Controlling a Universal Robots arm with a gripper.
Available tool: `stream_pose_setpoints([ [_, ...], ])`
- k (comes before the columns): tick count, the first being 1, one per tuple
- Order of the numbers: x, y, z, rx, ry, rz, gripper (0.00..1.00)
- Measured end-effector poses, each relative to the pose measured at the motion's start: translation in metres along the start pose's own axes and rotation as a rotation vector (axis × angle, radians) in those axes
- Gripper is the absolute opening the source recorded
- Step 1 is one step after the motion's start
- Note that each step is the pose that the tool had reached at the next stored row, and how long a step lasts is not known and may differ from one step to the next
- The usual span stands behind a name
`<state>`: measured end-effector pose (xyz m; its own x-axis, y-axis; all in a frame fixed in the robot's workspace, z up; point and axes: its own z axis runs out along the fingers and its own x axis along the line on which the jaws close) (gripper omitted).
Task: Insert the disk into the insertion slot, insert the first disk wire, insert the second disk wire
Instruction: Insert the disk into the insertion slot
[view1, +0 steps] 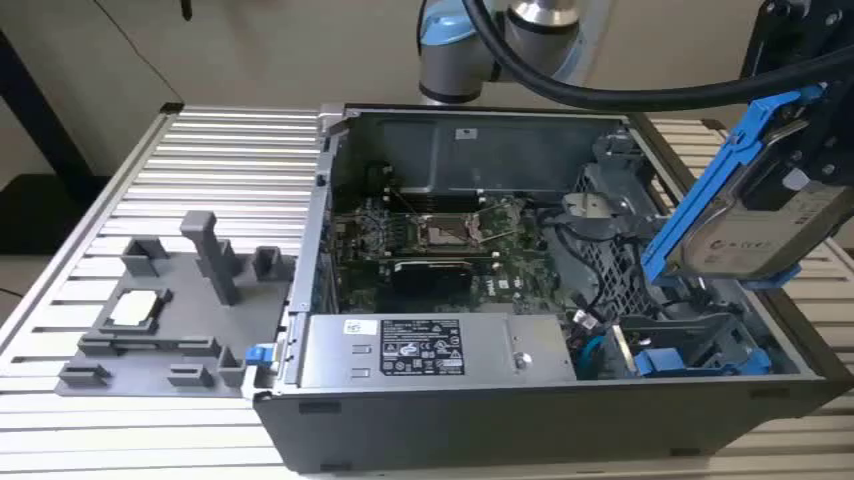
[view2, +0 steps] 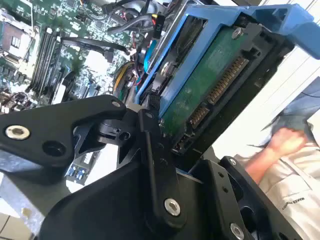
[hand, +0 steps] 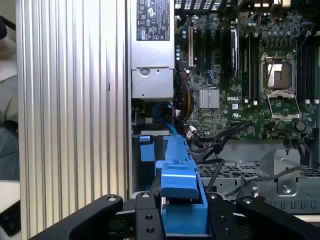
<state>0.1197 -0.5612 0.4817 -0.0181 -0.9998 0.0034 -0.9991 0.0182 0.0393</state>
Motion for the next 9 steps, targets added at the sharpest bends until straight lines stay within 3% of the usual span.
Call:
stream_pose_setpoints([
  [9, 0.0000, 0.0000, 0.0000, 0.0001, -0.0023, 0.000, 0.33],
])
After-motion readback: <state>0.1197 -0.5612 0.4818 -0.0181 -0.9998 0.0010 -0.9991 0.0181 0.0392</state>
